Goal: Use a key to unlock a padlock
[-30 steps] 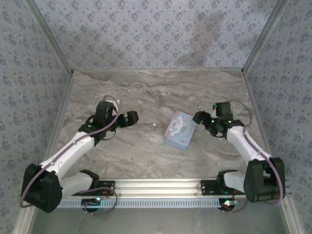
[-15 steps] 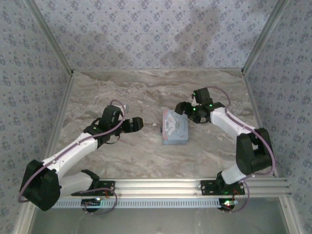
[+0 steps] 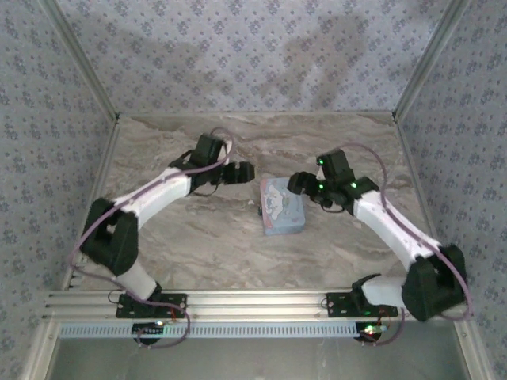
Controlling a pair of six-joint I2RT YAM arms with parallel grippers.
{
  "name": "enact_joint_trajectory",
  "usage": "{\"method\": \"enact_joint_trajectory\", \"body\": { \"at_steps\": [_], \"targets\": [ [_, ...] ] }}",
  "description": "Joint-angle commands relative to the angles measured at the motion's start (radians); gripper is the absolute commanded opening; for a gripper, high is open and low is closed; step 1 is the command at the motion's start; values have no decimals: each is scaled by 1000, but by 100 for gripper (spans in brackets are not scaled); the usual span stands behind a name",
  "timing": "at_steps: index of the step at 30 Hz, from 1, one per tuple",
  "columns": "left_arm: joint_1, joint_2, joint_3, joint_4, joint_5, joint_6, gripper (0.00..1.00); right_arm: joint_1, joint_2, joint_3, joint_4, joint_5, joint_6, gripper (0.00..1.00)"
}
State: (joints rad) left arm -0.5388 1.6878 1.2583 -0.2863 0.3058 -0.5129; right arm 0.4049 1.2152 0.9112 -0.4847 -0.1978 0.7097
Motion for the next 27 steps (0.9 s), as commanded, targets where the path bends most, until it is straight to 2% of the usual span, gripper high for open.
{"method": "enact_joint_trajectory", "body": {
  "at_steps": [1,5,8,13,17,21,27],
  "targets": [
    [-7,146,176,-82,123,70,86,36,-106,-112,-71,29,112,82],
    [-17,345,433,-196,206,114,81,126,-211,-237,-30,25,221,80],
    [-26,459,586,-271,241,147,80,189,-231,-298,19,32,289,79],
    [-43,572,733,-343,306,167,78,216,-228,-348,103,27,334,78],
    [-68,607,770,-382,342,193,72,216,-206,-380,206,-2,369,78],
    [-79,595,750,-388,349,207,62,202,-135,-386,313,-61,396,74],
    [-77,552,665,-375,346,217,55,183,-66,-332,316,-39,379,66]
  ]
}}
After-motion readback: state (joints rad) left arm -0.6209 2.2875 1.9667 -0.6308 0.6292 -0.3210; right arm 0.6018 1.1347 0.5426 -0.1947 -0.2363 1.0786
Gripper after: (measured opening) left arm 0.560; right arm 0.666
